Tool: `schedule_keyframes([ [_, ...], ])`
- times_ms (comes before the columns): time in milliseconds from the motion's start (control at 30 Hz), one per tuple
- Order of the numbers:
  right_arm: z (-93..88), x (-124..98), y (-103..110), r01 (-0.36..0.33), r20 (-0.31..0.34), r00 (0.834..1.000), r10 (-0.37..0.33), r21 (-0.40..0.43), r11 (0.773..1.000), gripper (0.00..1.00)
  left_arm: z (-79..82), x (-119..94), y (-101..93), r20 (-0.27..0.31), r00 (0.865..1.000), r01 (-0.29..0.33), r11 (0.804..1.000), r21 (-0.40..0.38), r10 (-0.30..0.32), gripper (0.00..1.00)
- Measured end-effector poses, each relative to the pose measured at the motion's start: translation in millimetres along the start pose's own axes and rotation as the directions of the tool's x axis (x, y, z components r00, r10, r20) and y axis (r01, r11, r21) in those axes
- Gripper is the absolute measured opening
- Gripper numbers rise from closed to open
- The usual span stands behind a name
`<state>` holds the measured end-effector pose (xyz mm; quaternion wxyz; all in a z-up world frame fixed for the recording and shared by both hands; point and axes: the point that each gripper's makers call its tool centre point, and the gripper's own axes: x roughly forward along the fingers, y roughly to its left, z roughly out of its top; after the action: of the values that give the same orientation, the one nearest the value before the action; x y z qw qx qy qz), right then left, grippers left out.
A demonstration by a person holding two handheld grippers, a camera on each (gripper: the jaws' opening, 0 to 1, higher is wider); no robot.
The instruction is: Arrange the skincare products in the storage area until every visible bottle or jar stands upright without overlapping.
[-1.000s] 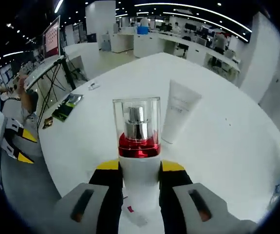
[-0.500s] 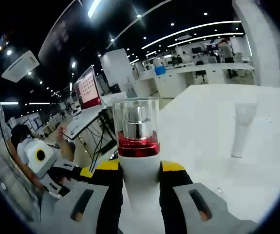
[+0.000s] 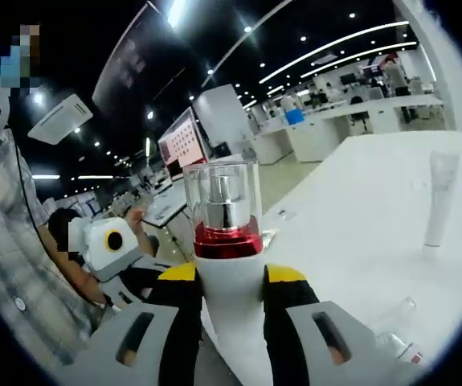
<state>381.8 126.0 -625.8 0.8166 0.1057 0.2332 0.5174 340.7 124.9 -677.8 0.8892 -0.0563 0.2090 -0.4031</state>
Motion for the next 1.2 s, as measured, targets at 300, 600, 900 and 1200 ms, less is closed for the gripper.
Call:
schedule_keyframes([
  [300, -4.8, 7, 33, -0.144, -0.064, 0.988, 0.141, -0.061, 0.988, 0.26, 8.1, -3, -4.1, 0.032, 0.998, 0.048, 0.997, -0.062, -0.046, 0.50],
  [600, -18.8, 8, 38, -0.156, -0.061, 0.986, 0.154, -0.042, 0.987, 0.26, 4.2, -1, -19.6, 0.014, 0.981, 0.191, 0.953, -0.236, -0.193, 0.50],
  [900, -13.1, 0, 53, -0.205, -0.030, 0.979, 0.203, -0.049, 0.978, 0.27, 11.5, -5, -31.7, 0.046, 0.949, 0.311, 0.897, -0.314, -0.313, 0.50],
  [1200, -22.8, -5, 63, -0.248, -0.016, 0.969, 0.247, -0.013, 0.969, 0.27, 11.1, -1, -55.4, 0.048, 0.929, 0.366, 0.893, -0.262, -0.367, 0.51],
])
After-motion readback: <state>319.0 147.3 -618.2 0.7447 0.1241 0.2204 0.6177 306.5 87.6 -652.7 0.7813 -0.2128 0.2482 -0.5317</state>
